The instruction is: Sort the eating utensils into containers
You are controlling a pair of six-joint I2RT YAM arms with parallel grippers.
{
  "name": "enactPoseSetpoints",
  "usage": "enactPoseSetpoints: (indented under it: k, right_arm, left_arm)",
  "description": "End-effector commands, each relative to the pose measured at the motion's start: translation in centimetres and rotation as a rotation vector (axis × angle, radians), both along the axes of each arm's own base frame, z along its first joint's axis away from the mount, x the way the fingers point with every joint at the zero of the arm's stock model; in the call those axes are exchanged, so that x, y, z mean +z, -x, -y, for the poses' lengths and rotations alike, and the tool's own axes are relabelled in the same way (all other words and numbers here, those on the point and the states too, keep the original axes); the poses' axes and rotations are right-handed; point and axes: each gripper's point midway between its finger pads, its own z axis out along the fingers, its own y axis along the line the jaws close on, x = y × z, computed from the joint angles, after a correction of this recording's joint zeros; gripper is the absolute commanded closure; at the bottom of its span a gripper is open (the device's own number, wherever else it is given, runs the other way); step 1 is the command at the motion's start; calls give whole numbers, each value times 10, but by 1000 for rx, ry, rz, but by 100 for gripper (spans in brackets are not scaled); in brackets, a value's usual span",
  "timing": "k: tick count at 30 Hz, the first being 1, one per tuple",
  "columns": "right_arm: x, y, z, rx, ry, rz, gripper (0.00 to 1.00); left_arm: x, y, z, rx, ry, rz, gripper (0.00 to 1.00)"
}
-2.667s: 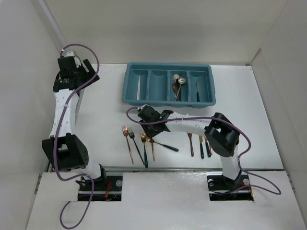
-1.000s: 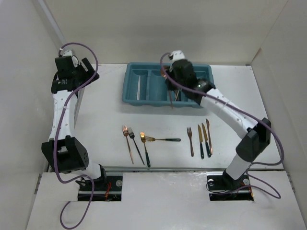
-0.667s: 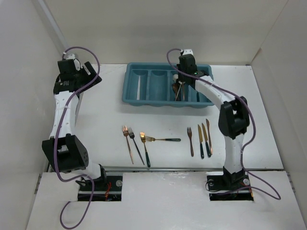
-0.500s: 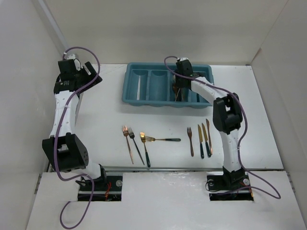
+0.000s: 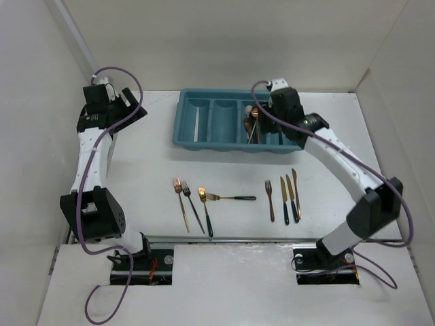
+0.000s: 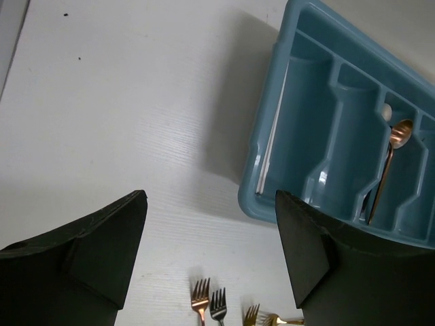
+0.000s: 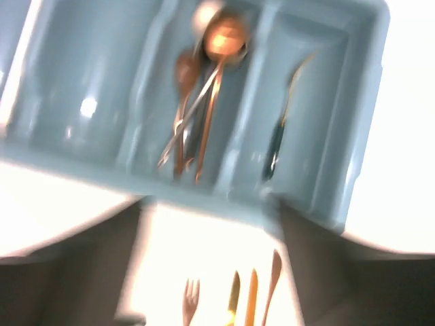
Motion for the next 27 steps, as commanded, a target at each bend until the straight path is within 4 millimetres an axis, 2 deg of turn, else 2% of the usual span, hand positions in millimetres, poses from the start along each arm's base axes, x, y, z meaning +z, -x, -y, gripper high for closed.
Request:
enactPoseSetpoints:
  k: [1,2,3,4,5,6,7,8,10,12,13,17,20,21,24,25,26,27]
  right_arm:
    - [-86,84,0,32,28,-316,41]
    - [-99,106,-7,55,10,-367,49]
    - [-125,132,-2,52,17,-443,52]
    - [-124,145,-5,42,-36,-446,46]
    - [-131,160,-8,54,-61,-482,40]
    - [-148,178,-8,63,-48,-516,33]
    - [-149,189,-10,70,-63,-526,27]
    - [-154,198,-11,53,-75,-545,26]
    - [-174,219,-14,72,-58,-593,26]
    - [-185,230,-17,81,-57,-617,26]
    - [-200,239,-12,68,-37,-651,26]
    - [-230,249,-7,37,-4,-708,38]
    - [-238,245,-6,21,20,-706,46]
    - [-245,246,-2,10,46,-722,54]
    - [-247,239,-2,2,73,-709,74]
    - [-245,235,-3,-2,75,-693,90]
    - [-245,232,-1,-10,85,-682,99]
    - [-242,232,1,-30,91,-683,100]
  left_arm:
    - [18,-5,4,-16,20,61,27]
    - [18,-5,5,-24,26,62,27]
    - [15,-6,5,-19,35,52,27]
    - [15,-6,5,-19,35,52,27]
    - [15,-6,7,-28,41,53,27]
    - [15,-6,7,-28,41,53,27]
    - [17,-7,7,-28,40,62,27]
    - [21,-6,7,-28,38,71,27]
    - [16,-5,9,-36,45,62,27]
    - [21,-3,9,-36,43,72,27]
    - [21,-3,9,-36,43,72,27]
    - [28,0,10,-37,39,90,27]
    - [28,2,10,-37,39,90,27]
    - [28,2,10,-37,39,90,27]
    - [31,4,11,-37,37,99,27]
    - [31,3,9,-29,32,98,27]
    - [31,3,9,-29,32,98,27]
    - [31,3,9,-29,32,98,27]
